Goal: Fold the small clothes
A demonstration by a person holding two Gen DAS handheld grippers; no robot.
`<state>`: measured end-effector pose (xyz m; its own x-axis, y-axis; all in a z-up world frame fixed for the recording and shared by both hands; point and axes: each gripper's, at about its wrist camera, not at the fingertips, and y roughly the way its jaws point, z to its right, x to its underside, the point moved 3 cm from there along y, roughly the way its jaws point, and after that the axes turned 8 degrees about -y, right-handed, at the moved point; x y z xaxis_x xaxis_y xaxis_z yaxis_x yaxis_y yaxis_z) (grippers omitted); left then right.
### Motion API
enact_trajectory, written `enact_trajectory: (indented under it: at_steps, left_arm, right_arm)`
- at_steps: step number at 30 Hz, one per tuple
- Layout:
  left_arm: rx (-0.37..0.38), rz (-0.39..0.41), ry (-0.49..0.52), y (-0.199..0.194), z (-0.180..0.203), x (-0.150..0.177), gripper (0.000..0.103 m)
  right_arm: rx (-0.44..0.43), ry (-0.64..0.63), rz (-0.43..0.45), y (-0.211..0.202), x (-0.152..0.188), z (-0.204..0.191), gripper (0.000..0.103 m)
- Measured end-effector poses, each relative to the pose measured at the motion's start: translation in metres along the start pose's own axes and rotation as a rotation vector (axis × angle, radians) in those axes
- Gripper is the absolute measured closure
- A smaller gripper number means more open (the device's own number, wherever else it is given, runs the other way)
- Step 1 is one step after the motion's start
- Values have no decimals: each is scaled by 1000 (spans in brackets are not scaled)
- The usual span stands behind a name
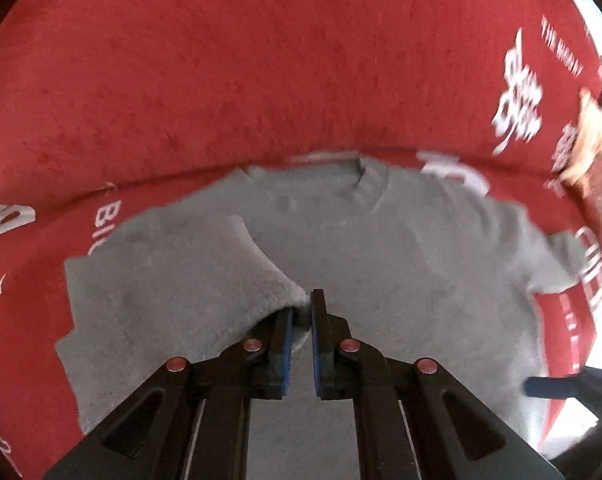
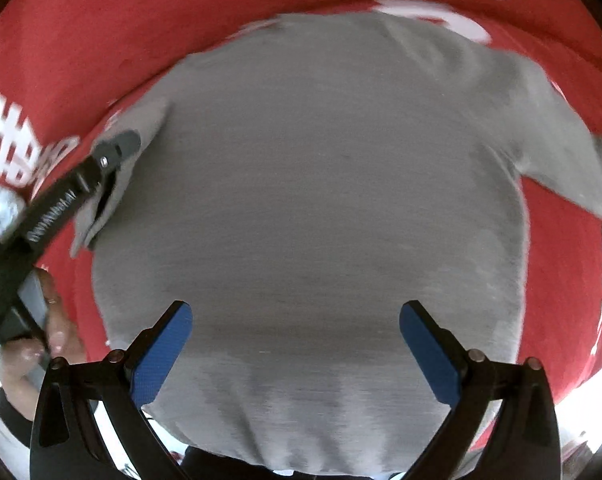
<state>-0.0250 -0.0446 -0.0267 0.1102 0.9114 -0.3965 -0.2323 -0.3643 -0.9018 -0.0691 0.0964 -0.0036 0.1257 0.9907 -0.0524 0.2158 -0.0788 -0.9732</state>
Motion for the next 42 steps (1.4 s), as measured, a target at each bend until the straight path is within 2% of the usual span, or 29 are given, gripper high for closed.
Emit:
enact_trajectory:
  at_steps: [3, 6, 8, 10, 14, 17, 18, 21, 25, 29, 30, 31, 32, 33, 34, 35, 37, 40, 42]
  left_arm:
    - [-36, -63, 18, 15, 6, 9, 94]
    - [-14, -132, -1, 11, -5, 26, 94]
    - [-6, -137, -18, 1, -20, 35, 94]
    - [-44, -120, -39, -19, -42, 44, 94]
    - [-103, -121, -158, -46, -95, 59, 93]
    - [-179, -146, -304, -60, -154, 75, 93]
    - [-211, -156, -365, -65, -179, 83, 93]
    - [-266, -173, -465, -70, -223, 97, 93]
    - [-303, -168, -546, -72, -255, 107, 93]
    - [-308, -179, -592, -71, -266, 118, 93]
    - [-300, -185, -603, -70, -268, 120, 93]
    - [-293, -197, -610, -68, -268, 121, 93]
    - [-288, -203, -615, -67, -268, 123, 93]
    - [-288, -206, -618, -66, -267, 122, 75]
    - [-292, -210, -616, -65, -266, 123, 16]
    - [-305, -210, -614, -66, -265, 122, 0]
    - [-346, -172, -578, -72, -258, 116, 1]
    - [-350, -166, -527, -72, -245, 107, 1]
    - [-352, -167, -496, -71, -237, 99, 1]
  right_arm:
    - [-3, 46, 9, 1, 2, 19, 0]
    - [21, 11, 29, -3, -3, 20, 0]
    - [37, -52, 49, -7, -12, 7, 0]
    - [46, -126, 74, -13, -22, -8, 0]
    - [41, -315, 109, -14, -47, -66, 0]
    - [24, -464, 136, -6, -59, -123, 0]
    - [23, -523, 149, -2, -59, -142, 0]
    - [34, -695, 159, 16, -54, -193, 0]
    - [70, -891, 199, 42, -43, -257, 0]
    - [128, -962, 216, 66, -37, -284, 0]
    - [155, -960, 210, 72, -36, -285, 3]
    - [176, -949, 196, 77, -37, -284, 12]
    - [154, -914, 173, 79, -40, -280, 52]
    - [106, -847, 146, 78, -45, -274, 80]
    - [76, -773, 147, 73, -53, -268, 80]
    - [46, -719, 161, 65, -57, -261, 80]
    - [9, -624, 210, 44, -66, -244, 86]
    - [-26, -459, 300, 2, -84, -203, 86]
    - [-42, -317, 338, -23, -96, -163, 86]
